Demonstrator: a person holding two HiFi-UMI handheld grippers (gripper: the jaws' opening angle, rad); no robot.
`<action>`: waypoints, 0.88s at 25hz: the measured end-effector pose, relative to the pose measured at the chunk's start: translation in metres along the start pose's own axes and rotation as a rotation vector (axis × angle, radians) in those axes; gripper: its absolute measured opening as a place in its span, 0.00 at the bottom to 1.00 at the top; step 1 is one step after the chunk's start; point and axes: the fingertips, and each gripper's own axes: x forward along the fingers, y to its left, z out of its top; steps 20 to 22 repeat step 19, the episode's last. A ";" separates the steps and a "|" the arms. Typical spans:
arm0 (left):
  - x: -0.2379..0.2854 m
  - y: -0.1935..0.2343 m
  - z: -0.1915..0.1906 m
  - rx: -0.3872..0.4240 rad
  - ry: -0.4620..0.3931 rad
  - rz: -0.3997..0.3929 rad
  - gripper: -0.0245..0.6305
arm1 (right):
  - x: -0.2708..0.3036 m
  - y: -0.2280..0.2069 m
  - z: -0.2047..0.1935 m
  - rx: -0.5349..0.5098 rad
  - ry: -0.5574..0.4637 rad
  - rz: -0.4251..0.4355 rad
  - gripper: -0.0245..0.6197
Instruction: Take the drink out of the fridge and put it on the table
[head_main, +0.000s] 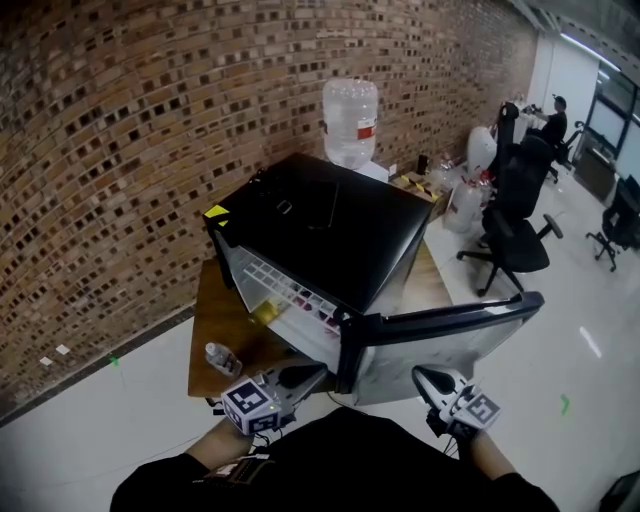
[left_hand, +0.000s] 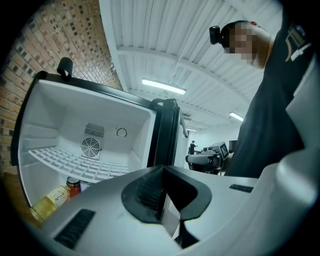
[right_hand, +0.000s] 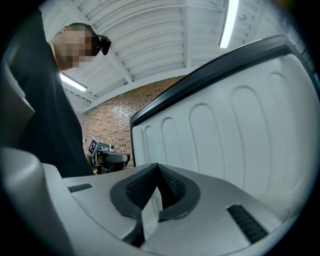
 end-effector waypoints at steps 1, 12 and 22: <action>-0.001 0.001 -0.001 -0.006 0.005 -0.002 0.04 | 0.000 0.001 0.000 -0.001 0.001 0.001 0.04; -0.001 0.001 0.000 0.016 -0.001 -0.018 0.04 | 0.000 0.001 0.000 -0.006 0.011 0.007 0.04; -0.001 0.002 0.008 0.018 -0.012 -0.025 0.04 | 0.002 0.002 0.003 -0.017 0.007 0.011 0.04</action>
